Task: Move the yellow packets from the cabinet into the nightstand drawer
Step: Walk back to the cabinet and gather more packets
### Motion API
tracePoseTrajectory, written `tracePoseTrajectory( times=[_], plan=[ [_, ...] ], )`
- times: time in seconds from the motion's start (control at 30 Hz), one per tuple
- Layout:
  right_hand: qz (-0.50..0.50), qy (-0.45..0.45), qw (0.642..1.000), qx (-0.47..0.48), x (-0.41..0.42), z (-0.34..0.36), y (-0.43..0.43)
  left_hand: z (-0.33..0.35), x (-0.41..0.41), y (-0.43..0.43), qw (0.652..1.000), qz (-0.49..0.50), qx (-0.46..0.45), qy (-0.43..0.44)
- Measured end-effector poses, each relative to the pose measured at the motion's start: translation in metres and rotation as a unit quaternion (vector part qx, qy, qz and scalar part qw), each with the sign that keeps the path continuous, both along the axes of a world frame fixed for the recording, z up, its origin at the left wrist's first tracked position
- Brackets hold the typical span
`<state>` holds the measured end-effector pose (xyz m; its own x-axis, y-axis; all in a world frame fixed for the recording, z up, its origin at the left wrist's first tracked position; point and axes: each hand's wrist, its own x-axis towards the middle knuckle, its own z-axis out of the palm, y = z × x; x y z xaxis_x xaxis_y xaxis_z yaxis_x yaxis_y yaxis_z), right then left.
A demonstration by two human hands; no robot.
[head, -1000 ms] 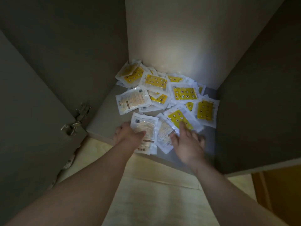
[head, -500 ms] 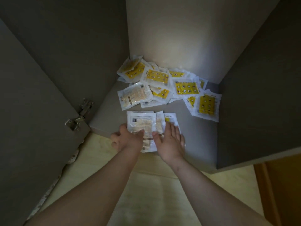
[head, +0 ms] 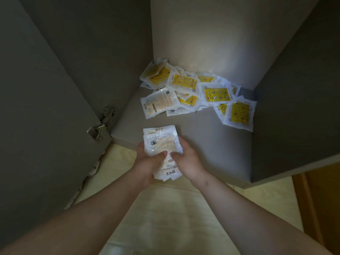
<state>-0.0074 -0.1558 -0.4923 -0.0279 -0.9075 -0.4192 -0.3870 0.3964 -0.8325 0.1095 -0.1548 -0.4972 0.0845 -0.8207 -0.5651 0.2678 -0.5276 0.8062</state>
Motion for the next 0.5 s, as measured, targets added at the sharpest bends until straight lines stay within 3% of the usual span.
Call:
tracePoseTrajectory(
  times=[0.17, 0.37, 0.5],
  plan=[
    [-0.058, -0.096, 0.994, 0.001, -0.004, 0.012, 0.005, 0.005, 0.012, 0.002, 0.995, -0.089, -0.033, 0.021],
    [-0.071, -0.036, 0.996, -0.024, -0.002, 0.000, 0.003, 0.013, 0.016, 0.004, 0.985, -0.145, -0.037, 0.085],
    [-0.093, -0.140, 0.986, -0.012, -0.007, 0.019, 0.003, 0.014, 0.016, 0.002, 0.984, -0.126, -0.003, 0.124]
  ],
)
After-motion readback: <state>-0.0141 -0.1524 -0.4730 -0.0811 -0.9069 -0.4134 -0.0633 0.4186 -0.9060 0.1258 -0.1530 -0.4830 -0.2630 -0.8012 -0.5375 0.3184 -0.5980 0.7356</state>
